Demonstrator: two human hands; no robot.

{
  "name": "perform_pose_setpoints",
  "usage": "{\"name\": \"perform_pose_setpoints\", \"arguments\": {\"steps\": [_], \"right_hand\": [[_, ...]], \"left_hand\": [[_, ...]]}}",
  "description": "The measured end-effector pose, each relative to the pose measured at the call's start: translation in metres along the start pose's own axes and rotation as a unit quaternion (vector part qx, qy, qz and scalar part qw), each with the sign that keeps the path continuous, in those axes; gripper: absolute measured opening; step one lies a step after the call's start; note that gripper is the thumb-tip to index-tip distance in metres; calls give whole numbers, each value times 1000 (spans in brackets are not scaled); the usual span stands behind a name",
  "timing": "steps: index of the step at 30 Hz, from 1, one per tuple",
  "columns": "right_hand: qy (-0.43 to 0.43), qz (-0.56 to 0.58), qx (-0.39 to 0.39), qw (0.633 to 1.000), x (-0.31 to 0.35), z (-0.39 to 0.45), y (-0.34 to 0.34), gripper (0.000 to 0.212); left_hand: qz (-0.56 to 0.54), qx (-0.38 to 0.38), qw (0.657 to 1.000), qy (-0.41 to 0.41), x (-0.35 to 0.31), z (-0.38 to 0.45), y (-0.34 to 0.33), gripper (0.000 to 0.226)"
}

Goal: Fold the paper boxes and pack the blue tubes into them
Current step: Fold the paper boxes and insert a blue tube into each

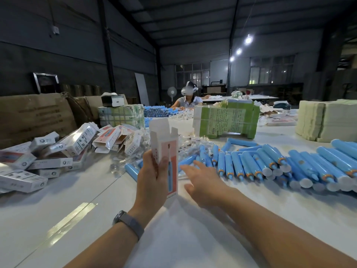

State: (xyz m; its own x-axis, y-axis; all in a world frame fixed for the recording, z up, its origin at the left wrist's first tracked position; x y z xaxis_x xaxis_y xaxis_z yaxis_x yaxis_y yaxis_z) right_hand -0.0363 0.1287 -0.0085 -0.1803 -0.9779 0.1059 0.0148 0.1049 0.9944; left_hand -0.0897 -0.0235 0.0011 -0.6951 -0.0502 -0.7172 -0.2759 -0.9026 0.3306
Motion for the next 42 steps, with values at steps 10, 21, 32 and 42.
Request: {"name": "perform_pose_setpoints", "arguments": {"steps": [10,21,32,42], "right_hand": [[8,-31,-3,999,7,2,-6,45],[37,90,-101,990,-6,-10,39,50],[206,411,-358,813,22,-54,109,43],[212,175,-446,852,39,-66,108,28]], "left_hand": [[-17,25,999,-23,-1,3,2,31],[-47,48,998,-23,-2,1,5,25],[-24,72,996,-49,-5,-3,3,22],[47,80,992,-81,-11,-8,0,29]]}}
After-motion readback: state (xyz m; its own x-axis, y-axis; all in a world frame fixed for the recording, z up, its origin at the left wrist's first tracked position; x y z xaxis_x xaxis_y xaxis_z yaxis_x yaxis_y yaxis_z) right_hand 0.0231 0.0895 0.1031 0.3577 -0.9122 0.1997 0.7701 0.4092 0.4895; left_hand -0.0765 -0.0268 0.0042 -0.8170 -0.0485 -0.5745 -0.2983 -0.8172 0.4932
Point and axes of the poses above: each hand's wrist, its own z-axis towards the middle knuckle, its own y-axis out of the back of the hand, x = y × z, the point moved 2 cm from there along z, towards the middle knuckle, and after that the axes turned 13 degrees about x, right-handed, at the moved point
